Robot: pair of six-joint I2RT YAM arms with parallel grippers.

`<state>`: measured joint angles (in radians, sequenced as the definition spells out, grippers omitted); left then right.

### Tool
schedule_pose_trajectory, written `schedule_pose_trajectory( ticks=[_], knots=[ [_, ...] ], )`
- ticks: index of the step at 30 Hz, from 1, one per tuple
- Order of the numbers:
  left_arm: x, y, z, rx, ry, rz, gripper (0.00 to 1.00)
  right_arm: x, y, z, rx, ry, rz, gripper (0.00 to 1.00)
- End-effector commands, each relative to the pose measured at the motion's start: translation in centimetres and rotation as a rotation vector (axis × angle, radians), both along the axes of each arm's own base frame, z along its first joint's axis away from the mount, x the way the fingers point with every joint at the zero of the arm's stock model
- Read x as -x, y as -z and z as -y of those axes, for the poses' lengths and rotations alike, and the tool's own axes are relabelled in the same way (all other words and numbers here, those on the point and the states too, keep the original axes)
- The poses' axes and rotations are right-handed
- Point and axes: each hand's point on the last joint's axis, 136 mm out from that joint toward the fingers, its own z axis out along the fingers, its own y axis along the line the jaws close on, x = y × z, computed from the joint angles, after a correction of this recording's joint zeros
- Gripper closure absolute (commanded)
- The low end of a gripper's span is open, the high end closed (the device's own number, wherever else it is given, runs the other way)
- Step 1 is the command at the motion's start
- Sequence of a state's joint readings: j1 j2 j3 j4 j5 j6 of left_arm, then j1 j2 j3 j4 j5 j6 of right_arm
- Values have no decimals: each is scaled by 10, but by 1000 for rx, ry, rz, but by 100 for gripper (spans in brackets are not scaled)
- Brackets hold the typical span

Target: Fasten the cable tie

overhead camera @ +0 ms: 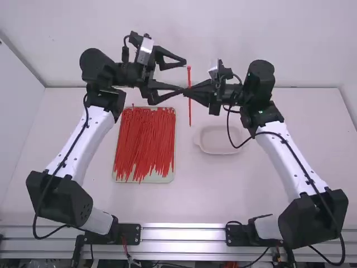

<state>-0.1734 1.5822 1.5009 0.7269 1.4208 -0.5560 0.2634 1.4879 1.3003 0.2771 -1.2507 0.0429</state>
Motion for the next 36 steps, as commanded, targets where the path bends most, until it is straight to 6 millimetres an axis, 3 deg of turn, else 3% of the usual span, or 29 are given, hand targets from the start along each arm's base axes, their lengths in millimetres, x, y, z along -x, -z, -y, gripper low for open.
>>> schedule_pose_trajectory(
  ticks=[1,4,5,6,7,13,16,20,27,28,29,35,36],
  knots=[
    [9,-10,1,-10,30,7,1,13,-5,-6,-7,-39,-29,100],
    [7,-10,-1,-8,19,-21,14,17,-5,-11,-5,-53,-21,100],
    [5,-11,-1,-2,10,-58,31,18,-5,-13,-5,-58,-25,100],
    [4,-12,-1,-1,9,-68,36,19,-5,-13,-5,-59,-24,100],
    [4,-12,-1,-2,10,-75,47,18,-5,-12,-5,-57,-24,100],
    [4,-12,-1,-2,10,-79,75,12,-6,-6,-10,-32,-56,100],
    [4,-12,-1,0,6,-80,82,12,-6,-6,-10,-32,-59,100],
    [0,-14,-1,14,-15,-85,78,12,-6,-6,-9,-32,-62,100],
    [1,-16,3,22,-12,-81,84,14,-6,-8,-8,-40,-58,100],
    [-2,-16,2,27,-24,-88,94,13,-6,-7,-8,-34,-58,100],
    [-2,-16,1,27,-26,-86,98,12,-6,-6,-8,-33,-60,100],
    [0,-16,4,29,-19,-82,98,12,-5,-6,-7,-33,-63,100],
    [0,-17,4,29,-20,-81,98,12,-5,-6,-6,-33,-65,91]
  ],
)
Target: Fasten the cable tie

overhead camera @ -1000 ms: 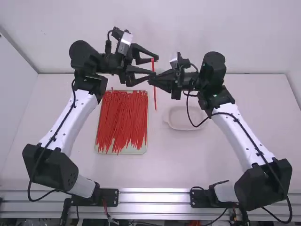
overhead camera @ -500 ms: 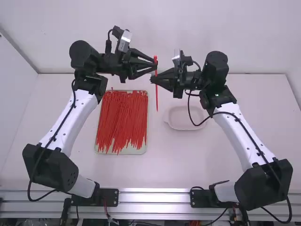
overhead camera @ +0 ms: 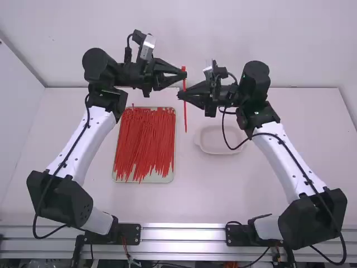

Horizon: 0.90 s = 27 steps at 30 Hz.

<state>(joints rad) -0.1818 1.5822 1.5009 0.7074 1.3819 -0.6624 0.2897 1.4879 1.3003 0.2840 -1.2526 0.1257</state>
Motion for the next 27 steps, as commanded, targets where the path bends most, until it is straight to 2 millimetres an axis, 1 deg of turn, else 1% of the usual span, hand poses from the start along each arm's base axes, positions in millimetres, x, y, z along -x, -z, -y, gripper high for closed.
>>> schedule_pose_trajectory(
  ticks=[1,2,3,4,6,9,11,13,15,16,19,20,22,23,24,27],
  knots=[
    [4,-15,1,17,-8,48,98,5,-4,2,-2,-5,9,83],
    [3,-15,1,18,-13,47,98,5,-3,2,-1,-5,4,73],
    [1,-15,1,20,-22,53,98,5,-3,3,0,-4,2,42],
    [-3,-14,1,22,-38,49,98,5,-3,3,0,-4,-1,2],
    [-20,-10,-6,30,-115,21,98,0,-3,10,-1,14,-8,2],
    [-42,-4,-17,32,-217,-12,98,-1,-3,18,-1,3,0,2],
    [-51,0,-22,33,-254,-31,98,1,-3,22,-1,-12,44,2],
    [-62,4,-30,35,-294,-50,98,7,-1,26,-3,-53,138,2],
    [-76,11,-40,36,-338,-79,98,11,4,31,-6,-84,235,2],
    [-78,12,-41,36,-344,-85,98,12,5,31,-6,-87,244,2],
    [-95,27,-49,30,-368,-132,98,9,20,36,-1,-74,297,2],
    [-97,28,-49,29,-371,-140,98,8,22,36,0,-72,299,2],
    [-114,42,-58,34,-407,-200,98,5,36,41,7,-59,307,2],
    [-123,52,-61,30,-415,-229,98,4,46,45,11,-49,314,2],
    [-125,55,-61,28,-415,-238,98,3,48,46,12,-47,316,2],
    [-137,73,-63,29,-416,-335,98,1,65,53,19,-27,336,2]
  ],
)
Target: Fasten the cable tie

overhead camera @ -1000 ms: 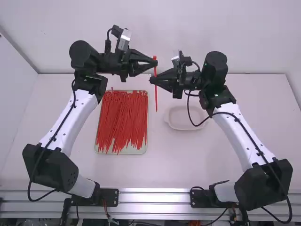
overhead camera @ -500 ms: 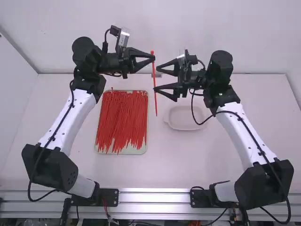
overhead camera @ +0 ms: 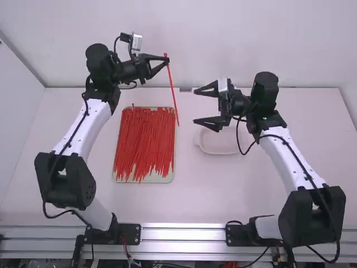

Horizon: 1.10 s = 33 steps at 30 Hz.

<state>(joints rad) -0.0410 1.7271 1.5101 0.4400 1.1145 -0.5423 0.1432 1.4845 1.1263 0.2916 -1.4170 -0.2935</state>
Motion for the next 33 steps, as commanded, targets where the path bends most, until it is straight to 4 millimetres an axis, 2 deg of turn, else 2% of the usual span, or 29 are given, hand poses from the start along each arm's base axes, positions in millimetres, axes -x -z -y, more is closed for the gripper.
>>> schedule_pose_trajectory(
  ticks=[1,4,6,11,17,19,23,26,30,33],
  knots=[
    [-11,4,-4,24,-11,-55,98,4,8,7,-3,-3,85,2],
    [-21,19,-4,74,-7,-202,98,4,19,14,-8,1,185,2],
    [-21,22,-4,108,1,-284,98,8,20,15,-15,-19,256,2],
    [-13,22,0,199,66,-533,98,21,25,14,-46,-87,514,2],
    [6,22,15,242,183,-771,98,35,34,0,-93,-142,920,2],
    [12,23,19,244,214,-827,98,40,34,-5,-109,-160,994,2],
    [23,24,27,243,267,-925,98,52,33,-18,-146,-208,1072,2],
    [28,25,34,227,294,-936,98,59,33,-26,-164,-235,1079,0],
    [32,35,43,224,297,-1021,98,66,31,-33,-182,-258,1100,8],
    [29,44,41,224,269,-1049,98,69,29,-37,-191,-270,1113,16]
  ],
)
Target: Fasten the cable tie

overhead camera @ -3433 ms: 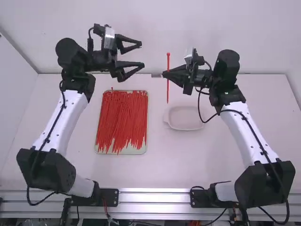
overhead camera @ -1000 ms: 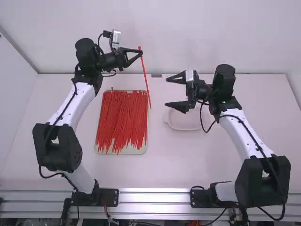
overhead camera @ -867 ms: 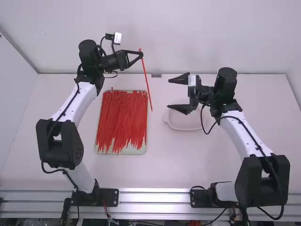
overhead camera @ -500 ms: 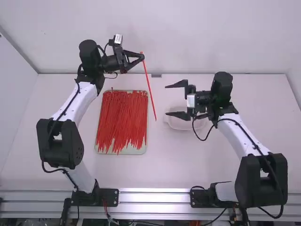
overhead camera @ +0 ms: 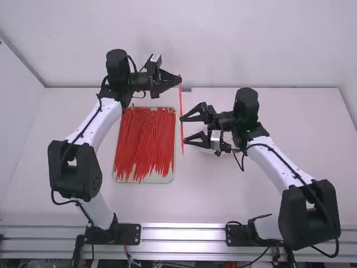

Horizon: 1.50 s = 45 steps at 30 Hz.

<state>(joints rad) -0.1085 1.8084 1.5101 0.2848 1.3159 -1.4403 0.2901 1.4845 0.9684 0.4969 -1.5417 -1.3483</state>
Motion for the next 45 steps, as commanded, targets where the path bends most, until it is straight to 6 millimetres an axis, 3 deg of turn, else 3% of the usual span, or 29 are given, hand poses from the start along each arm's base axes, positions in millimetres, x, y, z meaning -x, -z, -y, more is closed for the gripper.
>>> schedule_pose_trajectory(
  ticks=[1,8,10,11,15,35,38,45],
  knots=[
    [1,-8,-2,-7,1,37,98,7,-3,0,-11,-21,30,21],
    [-4,1,-9,-26,-30,15,98,5,-3,2,-11,-13,30,45],
    [-3,1,-6,-25,-24,15,98,7,-4,0,-10,-22,28,58],
    [-3,1,-6,-26,-26,16,98,9,-4,-2,-11,-28,29,70],
    [-3,1,-6,-28,-25,25,98,8,-4,-1,-10,-26,27,79],
    [-21,5,-22,-49,-131,33,98,8,-4,-1,-16,-27,46,80],
    [-22,5,-24,-48,-134,34,98,8,-4,-1,-16,-24,47,87],
    [-15,1,-19,-39,-88,59,98,8,-6,-1,-21,-25,65,91]
  ],
)
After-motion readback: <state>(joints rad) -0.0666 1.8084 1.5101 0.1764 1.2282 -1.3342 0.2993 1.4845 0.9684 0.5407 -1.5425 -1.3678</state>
